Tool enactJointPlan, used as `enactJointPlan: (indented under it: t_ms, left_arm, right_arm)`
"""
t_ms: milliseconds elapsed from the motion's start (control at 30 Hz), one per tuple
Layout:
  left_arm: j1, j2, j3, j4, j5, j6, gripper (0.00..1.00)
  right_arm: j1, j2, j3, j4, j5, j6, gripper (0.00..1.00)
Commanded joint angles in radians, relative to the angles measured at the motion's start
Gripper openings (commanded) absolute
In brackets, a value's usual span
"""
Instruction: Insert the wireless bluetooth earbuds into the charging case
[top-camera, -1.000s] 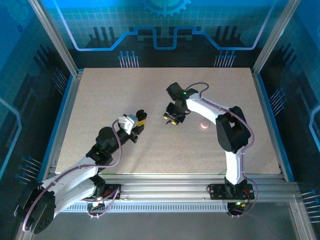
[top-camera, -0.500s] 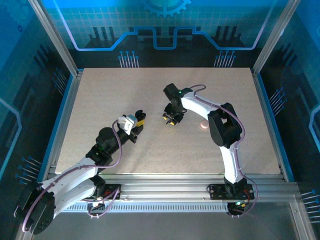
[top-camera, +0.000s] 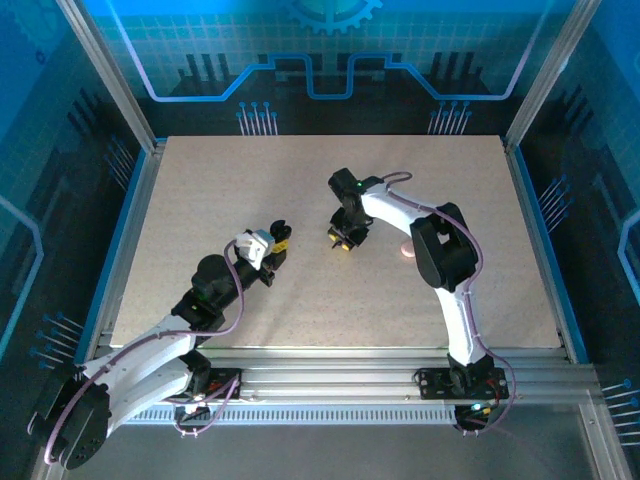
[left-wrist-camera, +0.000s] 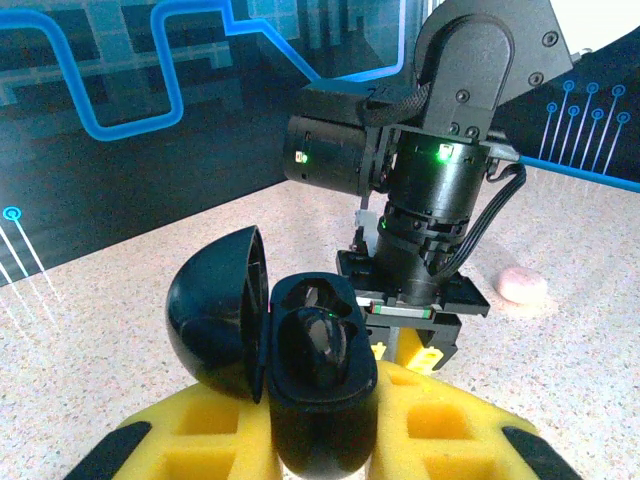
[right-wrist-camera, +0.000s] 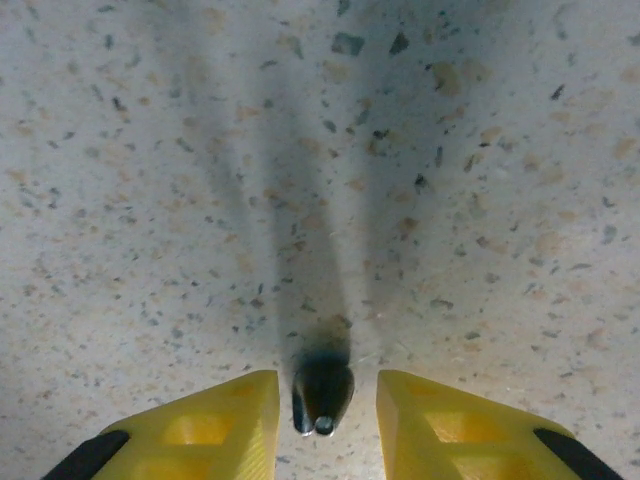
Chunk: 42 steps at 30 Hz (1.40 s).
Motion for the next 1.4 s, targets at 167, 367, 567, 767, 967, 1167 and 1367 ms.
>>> enactJointPlan:
  t_ms: [167, 367, 567, 767, 967, 1167, 1367]
  left_arm:
    - [0.0, -0.011, -0.009, 0.01, -0.022, 0.025, 0.2]
    - [0.007, -0.01, -0.006, 0.009, -0.016, 0.027, 0.2]
    - [0.006, -0.007, -0.004, 0.007, -0.014, 0.027, 0.2]
    - [0.008, -0.001, -0.004, 0.01, -0.005, 0.025, 0.2]
    - [0.008, 0.035, 0.008, 0.01, 0.029, 0.007, 0.2]
    - [0.008, 0.098, 0.023, 0.022, 0.068, -0.022, 0.2]
    - [0.006, 0.198, 0.05, 0.083, 0.127, -0.062, 0.2]
  right_arm:
    - [-0.011, 0.038, 0.035, -0.023, -0.005, 0.02, 0.29]
    - [-0.014, 0.054, 0.031, -0.027, -0.003, 0.017, 0.26]
    - [-0.02, 0.057, 0.011, -0.023, -0.003, 0.013, 0.22]
    - [-0.023, 0.038, -0.006, -0.008, -0.004, 0.002, 0.19]
    - [-0.023, -0.015, -0.045, 0.02, 0.002, -0.019, 0.18]
    - [-0.018, -0.131, -0.132, 0.052, 0.021, -0.063, 0.18]
    - [-0.014, -0.306, -0.263, 0.099, 0.047, -0.106, 0.18]
